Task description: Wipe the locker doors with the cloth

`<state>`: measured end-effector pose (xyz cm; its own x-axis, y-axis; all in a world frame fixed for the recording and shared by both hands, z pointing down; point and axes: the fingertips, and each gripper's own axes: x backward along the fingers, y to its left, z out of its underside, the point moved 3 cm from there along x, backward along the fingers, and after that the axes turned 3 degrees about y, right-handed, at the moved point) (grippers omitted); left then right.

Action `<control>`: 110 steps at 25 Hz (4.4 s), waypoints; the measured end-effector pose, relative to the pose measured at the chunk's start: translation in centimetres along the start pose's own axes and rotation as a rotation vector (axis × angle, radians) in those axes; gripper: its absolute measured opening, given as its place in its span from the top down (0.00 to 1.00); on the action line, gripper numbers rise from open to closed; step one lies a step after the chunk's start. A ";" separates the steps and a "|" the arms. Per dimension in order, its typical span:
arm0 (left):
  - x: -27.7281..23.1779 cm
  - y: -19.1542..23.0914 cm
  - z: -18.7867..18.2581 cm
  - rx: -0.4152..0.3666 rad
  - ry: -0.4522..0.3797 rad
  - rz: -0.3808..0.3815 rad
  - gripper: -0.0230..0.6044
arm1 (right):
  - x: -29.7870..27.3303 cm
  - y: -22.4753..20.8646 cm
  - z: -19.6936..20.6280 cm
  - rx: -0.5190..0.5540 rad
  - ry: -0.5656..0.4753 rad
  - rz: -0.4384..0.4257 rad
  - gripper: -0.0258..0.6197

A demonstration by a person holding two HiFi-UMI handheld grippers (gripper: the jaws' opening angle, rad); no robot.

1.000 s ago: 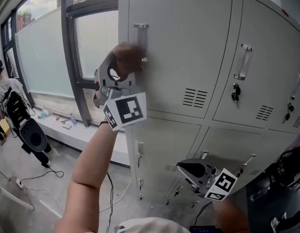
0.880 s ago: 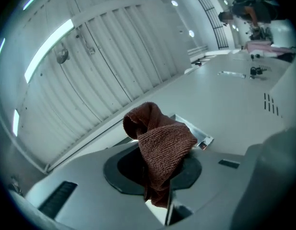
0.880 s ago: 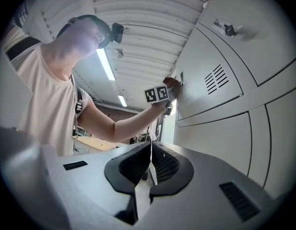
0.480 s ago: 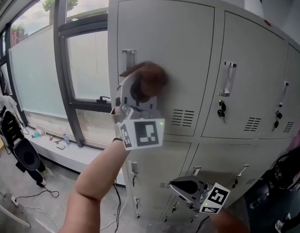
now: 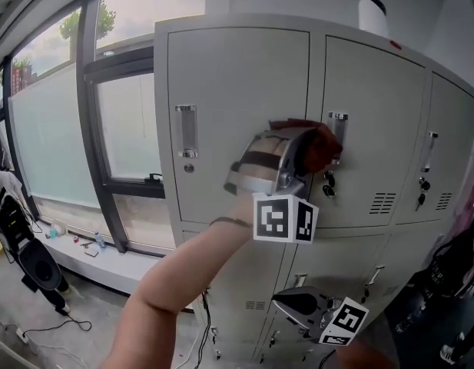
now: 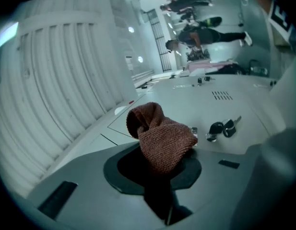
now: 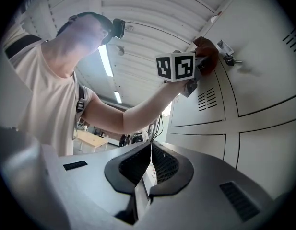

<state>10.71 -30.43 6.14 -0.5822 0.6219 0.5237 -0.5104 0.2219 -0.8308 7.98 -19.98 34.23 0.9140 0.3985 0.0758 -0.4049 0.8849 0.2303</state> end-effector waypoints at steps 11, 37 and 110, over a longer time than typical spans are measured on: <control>5.1 10.7 10.6 0.063 0.173 -0.283 0.85 | -2.4 0.4 0.5 -0.010 0.003 -0.065 0.93; 2.4 11.2 7.4 0.190 0.118 -0.246 0.85 | -2.5 -0.3 -3.3 0.017 -0.067 -0.033 0.93; 2.3 28.2 15.6 0.414 0.252 -0.455 0.85 | -4.6 -2.6 -7.9 0.204 -0.025 -0.062 0.93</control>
<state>-14.87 -34.50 -13.15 -0.1113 0.7022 0.7032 -0.9006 0.2278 -0.3701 4.64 -22.18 25.62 0.9383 0.3366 0.0792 -0.3371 0.8392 0.4268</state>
